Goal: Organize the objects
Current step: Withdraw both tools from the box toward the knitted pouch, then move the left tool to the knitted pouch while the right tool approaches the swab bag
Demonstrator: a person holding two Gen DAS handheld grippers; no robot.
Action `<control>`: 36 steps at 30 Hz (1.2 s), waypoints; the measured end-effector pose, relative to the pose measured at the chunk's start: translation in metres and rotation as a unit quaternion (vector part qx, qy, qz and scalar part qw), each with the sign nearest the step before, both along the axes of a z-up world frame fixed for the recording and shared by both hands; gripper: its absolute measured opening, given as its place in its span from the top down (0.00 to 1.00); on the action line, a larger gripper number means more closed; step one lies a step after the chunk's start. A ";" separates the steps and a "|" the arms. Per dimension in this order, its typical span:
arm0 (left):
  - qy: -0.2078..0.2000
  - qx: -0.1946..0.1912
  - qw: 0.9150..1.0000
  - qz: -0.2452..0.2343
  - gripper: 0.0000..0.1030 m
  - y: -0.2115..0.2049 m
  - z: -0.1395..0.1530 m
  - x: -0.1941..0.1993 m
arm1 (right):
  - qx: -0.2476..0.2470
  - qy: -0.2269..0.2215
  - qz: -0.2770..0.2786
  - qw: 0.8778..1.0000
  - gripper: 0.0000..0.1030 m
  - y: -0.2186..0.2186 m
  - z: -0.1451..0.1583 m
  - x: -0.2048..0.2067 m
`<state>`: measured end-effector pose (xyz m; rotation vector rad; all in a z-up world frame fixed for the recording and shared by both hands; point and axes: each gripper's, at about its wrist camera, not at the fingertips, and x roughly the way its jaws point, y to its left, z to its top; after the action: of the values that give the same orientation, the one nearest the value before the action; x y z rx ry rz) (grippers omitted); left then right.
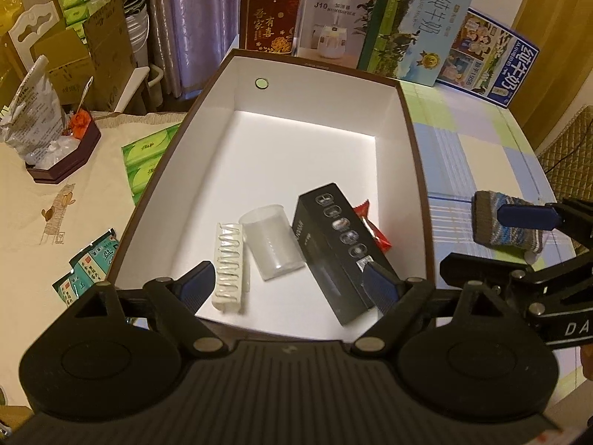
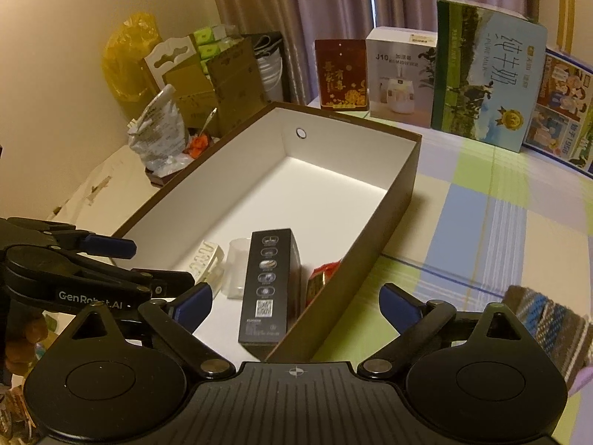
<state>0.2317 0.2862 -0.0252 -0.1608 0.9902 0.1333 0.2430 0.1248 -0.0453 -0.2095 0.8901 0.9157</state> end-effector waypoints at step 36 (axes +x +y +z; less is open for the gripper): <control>0.004 -0.012 0.998 -0.057 0.16 -0.154 0.010 -0.024 | 0.019 0.035 -0.059 0.997 0.08 -0.166 0.009 -0.008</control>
<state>0.2072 0.1324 -0.0153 -0.1252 1.0068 0.0170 0.2347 -0.0413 -0.0361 -0.0908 0.9393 0.8329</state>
